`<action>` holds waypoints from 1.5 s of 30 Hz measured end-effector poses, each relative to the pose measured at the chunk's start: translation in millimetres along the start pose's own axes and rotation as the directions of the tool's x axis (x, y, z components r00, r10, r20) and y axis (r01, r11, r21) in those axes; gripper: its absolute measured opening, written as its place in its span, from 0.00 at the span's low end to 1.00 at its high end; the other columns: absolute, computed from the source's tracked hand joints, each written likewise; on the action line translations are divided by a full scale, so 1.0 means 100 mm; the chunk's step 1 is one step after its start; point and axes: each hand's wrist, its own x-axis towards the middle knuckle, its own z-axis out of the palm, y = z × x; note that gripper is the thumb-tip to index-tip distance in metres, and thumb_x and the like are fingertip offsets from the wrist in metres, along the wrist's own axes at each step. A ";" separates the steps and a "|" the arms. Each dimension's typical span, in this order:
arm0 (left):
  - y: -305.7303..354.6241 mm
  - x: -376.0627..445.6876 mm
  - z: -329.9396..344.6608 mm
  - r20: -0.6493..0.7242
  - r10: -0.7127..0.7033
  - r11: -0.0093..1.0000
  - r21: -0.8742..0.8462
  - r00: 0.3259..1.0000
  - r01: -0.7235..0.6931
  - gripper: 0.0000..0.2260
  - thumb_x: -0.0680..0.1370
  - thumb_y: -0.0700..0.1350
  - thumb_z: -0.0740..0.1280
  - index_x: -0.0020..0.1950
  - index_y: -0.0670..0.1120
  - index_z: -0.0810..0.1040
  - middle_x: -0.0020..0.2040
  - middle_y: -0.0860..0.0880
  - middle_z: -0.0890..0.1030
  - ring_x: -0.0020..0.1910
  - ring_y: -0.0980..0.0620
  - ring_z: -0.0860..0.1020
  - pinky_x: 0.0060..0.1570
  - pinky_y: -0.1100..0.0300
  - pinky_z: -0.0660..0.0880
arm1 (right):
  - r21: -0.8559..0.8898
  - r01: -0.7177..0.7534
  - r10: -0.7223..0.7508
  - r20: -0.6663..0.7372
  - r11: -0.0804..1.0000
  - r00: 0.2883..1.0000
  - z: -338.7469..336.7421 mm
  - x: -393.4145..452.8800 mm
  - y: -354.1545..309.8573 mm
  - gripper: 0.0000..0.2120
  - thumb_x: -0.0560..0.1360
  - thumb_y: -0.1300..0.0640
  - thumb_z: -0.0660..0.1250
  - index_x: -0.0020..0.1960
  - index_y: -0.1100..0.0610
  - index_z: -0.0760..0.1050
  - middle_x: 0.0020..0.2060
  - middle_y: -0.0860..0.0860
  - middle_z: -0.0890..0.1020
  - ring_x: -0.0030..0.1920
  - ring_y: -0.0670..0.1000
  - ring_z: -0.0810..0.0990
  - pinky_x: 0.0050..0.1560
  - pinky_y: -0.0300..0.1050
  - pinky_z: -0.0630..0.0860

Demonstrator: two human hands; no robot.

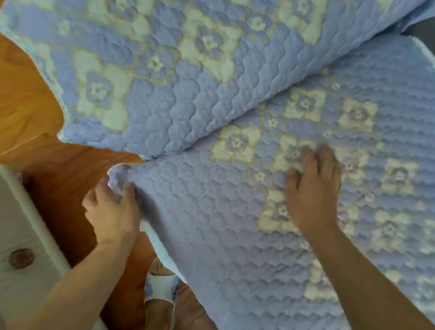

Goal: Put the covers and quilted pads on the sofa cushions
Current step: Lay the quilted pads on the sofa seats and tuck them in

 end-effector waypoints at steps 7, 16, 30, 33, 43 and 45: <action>-0.01 -0.87 0.46 0.579 -0.105 0.944 -0.199 0.809 0.265 0.47 0.62 0.68 0.79 0.75 0.59 0.63 0.69 0.57 0.76 0.65 0.49 0.77 0.61 0.39 0.76 | 0.021 -0.433 0.424 0.163 0.901 0.891 -0.20 -2.33 0.43 0.28 0.82 0.52 0.62 0.79 0.56 0.58 0.79 0.53 0.54 0.78 0.58 0.52 0.74 0.64 0.63; -0.07 -1.10 0.43 0.549 0.085 0.931 0.253 0.832 -0.262 0.37 0.72 0.65 0.69 0.69 0.38 0.69 0.63 0.41 0.78 0.62 0.33 0.76 0.60 0.24 0.67 | -0.047 -0.560 0.542 0.327 0.827 0.774 -0.34 -2.54 0.82 0.32 0.81 0.39 0.45 0.81 0.52 0.52 0.80 0.56 0.50 0.79 0.61 0.50 0.78 0.62 0.55; 1.69 -2.52 2.92 0.723 0.565 0.071 0.438 0.398 -0.896 0.29 0.80 0.61 0.55 0.80 0.56 0.58 0.80 0.43 0.57 0.78 0.38 0.56 0.75 0.40 0.58 | 0.096 -0.680 0.617 0.347 0.726 0.707 -1.50 -1.32 3.41 0.28 0.82 0.49 0.59 0.80 0.52 0.56 0.78 0.54 0.56 0.76 0.60 0.57 0.73 0.55 0.63; 2.10 -2.31 3.19 0.696 0.560 0.026 0.528 0.450 -0.849 0.27 0.80 0.61 0.57 0.78 0.57 0.58 0.78 0.45 0.57 0.77 0.41 0.56 0.72 0.40 0.60 | 0.148 -0.621 0.554 0.329 0.770 0.765 -1.46 -0.77 3.51 0.28 0.82 0.49 0.59 0.80 0.52 0.56 0.78 0.53 0.57 0.76 0.60 0.58 0.73 0.54 0.62; 4.41 -1.15 4.43 0.632 0.735 -0.162 0.515 0.245 -0.842 0.20 0.81 0.47 0.62 0.71 0.42 0.70 0.69 0.35 0.72 0.67 0.33 0.71 0.67 0.42 0.69 | 0.029 -0.550 0.550 -0.029 0.835 0.834 -0.78 1.49 3.49 0.26 0.81 0.40 0.47 0.77 0.45 0.57 0.76 0.48 0.61 0.74 0.58 0.59 0.73 0.59 0.56; 4.83 -0.98 4.73 0.650 0.754 -0.289 0.465 0.101 -0.837 0.15 0.81 0.47 0.61 0.65 0.42 0.76 0.62 0.34 0.77 0.61 0.32 0.75 0.62 0.41 0.74 | 0.020 -0.581 0.575 -0.183 0.813 0.798 -0.61 1.54 3.50 0.25 0.81 0.41 0.48 0.75 0.46 0.63 0.73 0.49 0.66 0.70 0.59 0.63 0.71 0.60 0.59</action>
